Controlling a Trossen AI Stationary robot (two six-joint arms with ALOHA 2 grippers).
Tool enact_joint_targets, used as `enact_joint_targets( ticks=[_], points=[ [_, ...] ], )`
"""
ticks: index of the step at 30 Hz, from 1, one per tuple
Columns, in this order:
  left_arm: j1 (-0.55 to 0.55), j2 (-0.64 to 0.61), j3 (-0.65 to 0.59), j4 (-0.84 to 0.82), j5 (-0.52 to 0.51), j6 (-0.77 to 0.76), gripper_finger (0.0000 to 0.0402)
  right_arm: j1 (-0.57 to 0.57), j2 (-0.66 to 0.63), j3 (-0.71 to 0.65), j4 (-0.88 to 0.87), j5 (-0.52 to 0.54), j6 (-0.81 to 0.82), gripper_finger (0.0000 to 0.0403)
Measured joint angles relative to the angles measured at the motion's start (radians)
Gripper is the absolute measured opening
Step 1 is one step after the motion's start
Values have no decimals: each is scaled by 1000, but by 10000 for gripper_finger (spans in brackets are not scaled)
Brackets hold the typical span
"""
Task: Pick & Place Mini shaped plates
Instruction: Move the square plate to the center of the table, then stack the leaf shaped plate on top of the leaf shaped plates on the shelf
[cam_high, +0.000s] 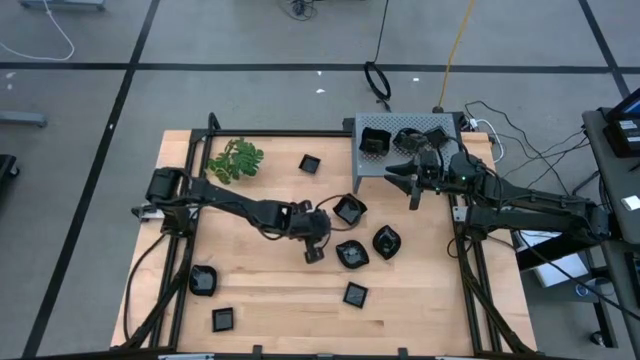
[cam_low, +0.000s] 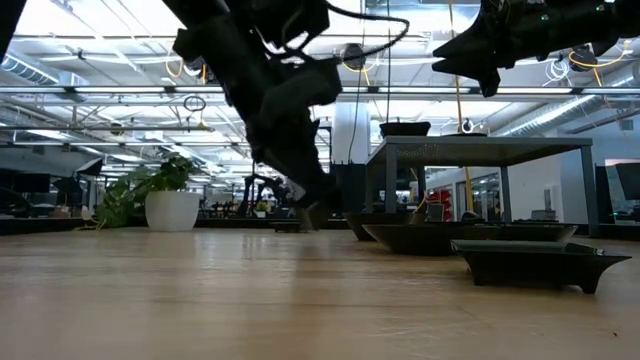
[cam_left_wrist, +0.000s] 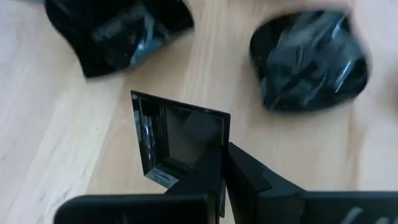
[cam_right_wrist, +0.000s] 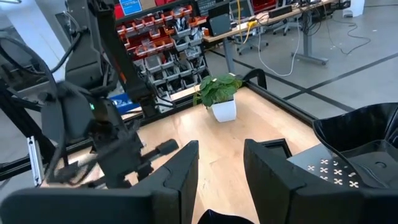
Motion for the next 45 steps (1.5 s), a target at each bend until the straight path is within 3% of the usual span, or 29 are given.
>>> enact_joint_targets(
  ticks=[7,20,29,37,41,45],
  points=[
    [4,34,1,23,0,12,7,0,2,0,0,-1,0,116],
    [7,33,0,51,1,-106,126,0,2,0,-2,-1,0,116],
    [8,-135,-1,70,42,-133,162,19,2,0,-51,3,22,116],
    [8,-319,0,82,-47,-138,163,132,24,112,-527,134,43,116],
    [9,-386,0,84,-107,-125,164,213,59,157,-771,124,156,116],
    [12,-430,0,83,-150,-80,164,283,104,151,-896,64,321,116]
  ],
)
